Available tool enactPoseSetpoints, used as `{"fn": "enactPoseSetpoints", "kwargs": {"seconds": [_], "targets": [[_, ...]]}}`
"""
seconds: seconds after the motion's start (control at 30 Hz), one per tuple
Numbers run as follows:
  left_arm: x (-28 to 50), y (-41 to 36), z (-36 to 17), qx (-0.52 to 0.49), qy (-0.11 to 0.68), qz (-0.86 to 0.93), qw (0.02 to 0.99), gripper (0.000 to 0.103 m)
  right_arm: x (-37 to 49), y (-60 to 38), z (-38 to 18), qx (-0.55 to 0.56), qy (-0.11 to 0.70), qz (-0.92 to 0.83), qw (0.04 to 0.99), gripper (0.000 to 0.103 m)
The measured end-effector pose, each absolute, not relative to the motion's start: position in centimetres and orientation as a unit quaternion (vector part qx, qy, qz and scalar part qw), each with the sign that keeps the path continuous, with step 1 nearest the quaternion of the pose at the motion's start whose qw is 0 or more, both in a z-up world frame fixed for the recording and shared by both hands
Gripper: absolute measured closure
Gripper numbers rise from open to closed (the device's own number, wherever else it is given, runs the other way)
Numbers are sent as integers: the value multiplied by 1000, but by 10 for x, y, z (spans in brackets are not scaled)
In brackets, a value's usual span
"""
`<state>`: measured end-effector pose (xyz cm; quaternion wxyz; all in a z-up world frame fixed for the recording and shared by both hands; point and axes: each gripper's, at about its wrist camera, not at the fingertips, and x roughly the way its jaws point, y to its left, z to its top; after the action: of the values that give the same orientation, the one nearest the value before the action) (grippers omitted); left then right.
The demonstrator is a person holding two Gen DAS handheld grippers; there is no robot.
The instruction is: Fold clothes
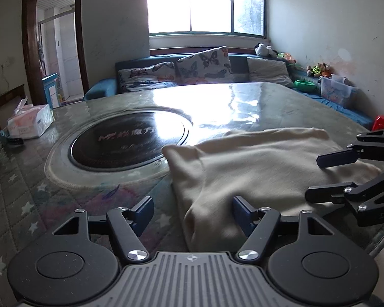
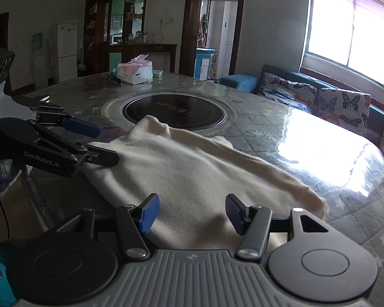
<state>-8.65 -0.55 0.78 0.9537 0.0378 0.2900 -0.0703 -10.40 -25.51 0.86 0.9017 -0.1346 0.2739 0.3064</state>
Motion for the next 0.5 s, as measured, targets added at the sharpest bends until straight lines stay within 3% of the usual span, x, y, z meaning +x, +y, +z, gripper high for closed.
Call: {"fn": "enactPoseSetpoints", "kwargs": {"seconds": [0.5], "targets": [[-100, 24, 8, 2, 306, -38, 951, 31, -101, -256, 7, -132, 285, 310, 897, 41]]}}
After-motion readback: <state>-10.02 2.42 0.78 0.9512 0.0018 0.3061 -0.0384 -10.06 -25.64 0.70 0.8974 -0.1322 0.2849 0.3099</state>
